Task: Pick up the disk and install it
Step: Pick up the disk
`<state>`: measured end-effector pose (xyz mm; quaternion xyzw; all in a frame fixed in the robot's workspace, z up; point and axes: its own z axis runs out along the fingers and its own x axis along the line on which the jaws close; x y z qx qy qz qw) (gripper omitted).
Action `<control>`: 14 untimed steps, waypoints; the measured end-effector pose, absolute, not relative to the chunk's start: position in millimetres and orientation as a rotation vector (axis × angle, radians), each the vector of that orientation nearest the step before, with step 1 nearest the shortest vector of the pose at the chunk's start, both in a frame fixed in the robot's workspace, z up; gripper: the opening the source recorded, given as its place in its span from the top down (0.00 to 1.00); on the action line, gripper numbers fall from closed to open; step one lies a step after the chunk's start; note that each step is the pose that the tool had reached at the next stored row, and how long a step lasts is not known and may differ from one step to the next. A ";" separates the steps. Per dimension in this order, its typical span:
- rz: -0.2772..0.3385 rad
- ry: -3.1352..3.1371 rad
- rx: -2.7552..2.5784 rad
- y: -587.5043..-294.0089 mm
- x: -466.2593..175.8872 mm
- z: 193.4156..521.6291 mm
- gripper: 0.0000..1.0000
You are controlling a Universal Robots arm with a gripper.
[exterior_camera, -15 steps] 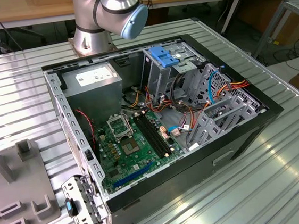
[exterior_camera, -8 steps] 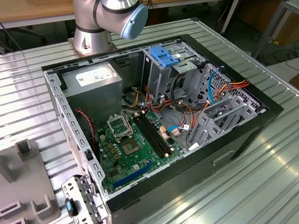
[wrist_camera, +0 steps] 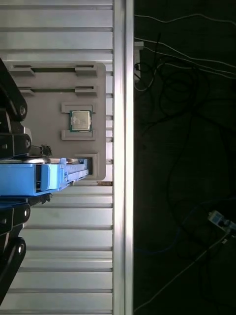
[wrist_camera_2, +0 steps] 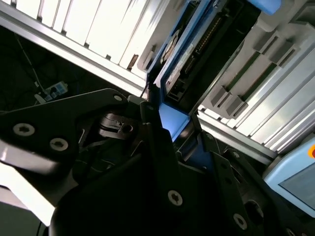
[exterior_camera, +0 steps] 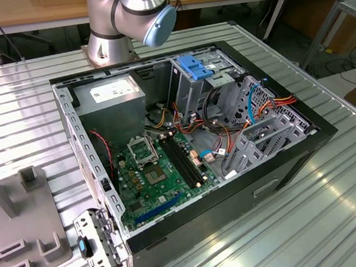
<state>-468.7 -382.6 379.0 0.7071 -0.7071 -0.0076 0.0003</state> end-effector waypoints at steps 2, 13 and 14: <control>-0.024 -2.221 2.221 -382.6 -468.6 384.9 0.63; -0.024 -2.221 2.221 -382.6 -468.2 426.3 0.63; -0.024 -2.221 2.221 -382.6 -468.1 430.7 0.63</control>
